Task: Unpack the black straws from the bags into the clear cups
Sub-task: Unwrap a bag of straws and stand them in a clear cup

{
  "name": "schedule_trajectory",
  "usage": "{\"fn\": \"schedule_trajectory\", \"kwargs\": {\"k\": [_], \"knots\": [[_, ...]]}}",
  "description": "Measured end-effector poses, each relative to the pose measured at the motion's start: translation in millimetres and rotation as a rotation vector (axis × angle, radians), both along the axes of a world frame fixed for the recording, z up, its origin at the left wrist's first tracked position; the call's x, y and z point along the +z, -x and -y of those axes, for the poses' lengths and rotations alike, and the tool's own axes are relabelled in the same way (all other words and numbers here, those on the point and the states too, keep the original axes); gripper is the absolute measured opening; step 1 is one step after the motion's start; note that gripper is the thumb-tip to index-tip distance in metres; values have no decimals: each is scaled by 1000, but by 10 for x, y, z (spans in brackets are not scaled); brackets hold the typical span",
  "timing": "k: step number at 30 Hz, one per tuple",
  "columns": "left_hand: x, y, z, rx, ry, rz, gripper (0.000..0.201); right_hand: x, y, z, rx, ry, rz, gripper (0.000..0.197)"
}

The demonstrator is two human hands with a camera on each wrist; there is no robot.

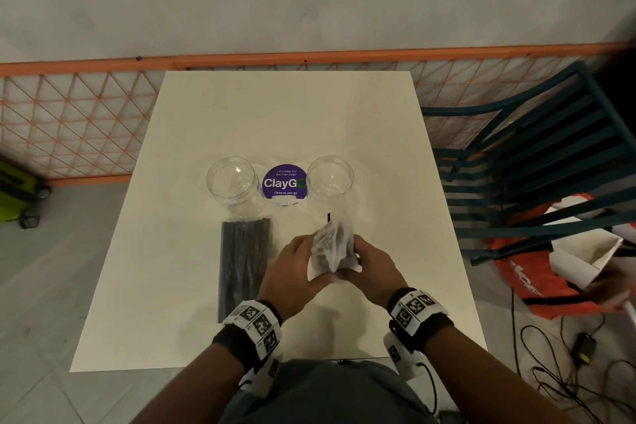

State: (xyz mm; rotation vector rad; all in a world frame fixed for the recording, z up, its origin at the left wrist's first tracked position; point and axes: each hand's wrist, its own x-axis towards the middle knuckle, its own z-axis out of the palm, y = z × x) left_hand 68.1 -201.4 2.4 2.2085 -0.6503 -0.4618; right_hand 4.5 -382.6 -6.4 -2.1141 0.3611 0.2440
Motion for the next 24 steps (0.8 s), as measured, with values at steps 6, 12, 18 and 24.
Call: {"fn": "schedule_trajectory", "kwargs": {"k": [6,12,18,24], "knots": [[142,-2,30,58,237,-169,66,-30,4,9,-14,23,36,53],[-59,-66,37,-106,31,13,37,41,13,8,-33,-81,103,94],[232,-65,10,-56,225,-125,70,11,11,123,-70,-39,74,60],[539,-72,29,-15,473,-328,37,122,17,21,-48,-131,123,60]]}}
